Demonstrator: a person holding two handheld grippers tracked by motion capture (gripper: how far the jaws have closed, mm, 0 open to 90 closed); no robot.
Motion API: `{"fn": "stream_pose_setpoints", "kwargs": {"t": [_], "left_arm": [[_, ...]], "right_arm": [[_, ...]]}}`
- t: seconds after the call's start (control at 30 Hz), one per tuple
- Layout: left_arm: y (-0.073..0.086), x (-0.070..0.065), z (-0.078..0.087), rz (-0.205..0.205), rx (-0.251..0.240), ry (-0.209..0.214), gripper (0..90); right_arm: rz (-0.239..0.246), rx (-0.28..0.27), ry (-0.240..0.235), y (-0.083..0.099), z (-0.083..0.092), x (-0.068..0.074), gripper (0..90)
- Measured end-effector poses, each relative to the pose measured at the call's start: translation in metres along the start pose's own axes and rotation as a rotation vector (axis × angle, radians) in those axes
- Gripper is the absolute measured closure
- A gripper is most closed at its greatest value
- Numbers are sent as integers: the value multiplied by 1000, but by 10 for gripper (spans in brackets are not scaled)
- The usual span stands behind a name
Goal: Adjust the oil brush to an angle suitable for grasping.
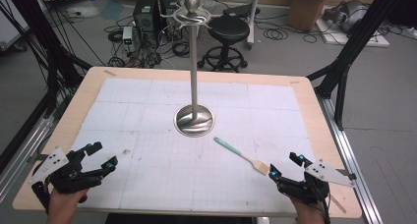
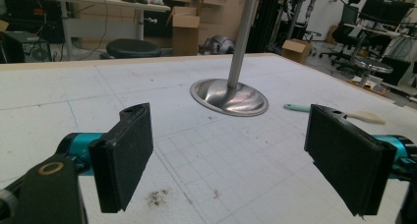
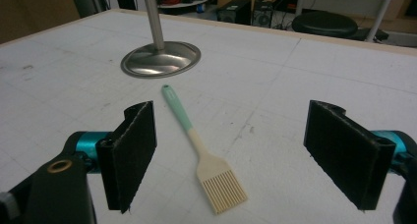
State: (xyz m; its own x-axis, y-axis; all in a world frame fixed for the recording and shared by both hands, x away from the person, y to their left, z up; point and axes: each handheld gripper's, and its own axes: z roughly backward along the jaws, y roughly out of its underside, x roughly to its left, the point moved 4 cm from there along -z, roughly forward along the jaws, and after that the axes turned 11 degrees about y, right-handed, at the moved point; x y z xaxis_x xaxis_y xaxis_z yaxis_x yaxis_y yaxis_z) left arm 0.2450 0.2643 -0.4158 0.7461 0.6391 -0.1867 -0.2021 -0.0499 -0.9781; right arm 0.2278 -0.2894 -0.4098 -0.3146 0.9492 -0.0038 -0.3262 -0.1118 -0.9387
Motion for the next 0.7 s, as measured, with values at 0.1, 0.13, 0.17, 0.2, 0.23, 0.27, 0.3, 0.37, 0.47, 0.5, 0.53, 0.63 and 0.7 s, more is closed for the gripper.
{"fn": "stream_pose_setpoints", "kwargs": {"t": [0.1, 0.13, 0.17, 0.2, 0.23, 0.27, 0.3, 0.37, 0.47, 0.5, 0.53, 0.63, 0.7], "left_arm": [[1, 1, 0, 4, 0, -10, 189], [1, 1, 0, 6, 0, -10, 189], [1, 2, 0, 6, 1, -12, 189], [1, 2, 0, 7, 2, -12, 189], [1, 2, -1, 6, 1, -12, 189], [1, 1, -1, 6, -1, -11, 188], [0, 1, -1, 5, -2, -7, 188], [1, -1, -3, 3, 2, -3, 188], [2, -2, -4, -6, 16, 6, 189], [3, -2, -4, -10, 22, 8, 189], [3, -3, -4, -9, 20, 10, 189], [3, -2, -3, -9, 22, 11, 188], [4, -1, -3, -7, 22, 7, 189]], "right_arm": [[-4, -4, -12, -1, -2, 2, 187], [-12, -2, -16, -1, -2, 3, 187], [-19, -7, -21, -2, -2, 3, 187], [-31, -7, -28, -3, -2, 4, 187], [-35, -8, -33, -4, -2, 6, 188], [-25, -11, -33, -5, -2, 6, 187], [-23, -12, -38, -6, -2, 8, 187], [-14, -14, -42, -8, -2, 10, 187], [-16, -19, -48, -11, -3, 14, 187], [-11, -18, -49, -12, -4, 15, 187], [-9, -16, -52, -13, -5, 17, 187], [4, -17, -65, -17, -8, 23, 187], [7, -16, -79, -18, -10, 28, 187]]}}
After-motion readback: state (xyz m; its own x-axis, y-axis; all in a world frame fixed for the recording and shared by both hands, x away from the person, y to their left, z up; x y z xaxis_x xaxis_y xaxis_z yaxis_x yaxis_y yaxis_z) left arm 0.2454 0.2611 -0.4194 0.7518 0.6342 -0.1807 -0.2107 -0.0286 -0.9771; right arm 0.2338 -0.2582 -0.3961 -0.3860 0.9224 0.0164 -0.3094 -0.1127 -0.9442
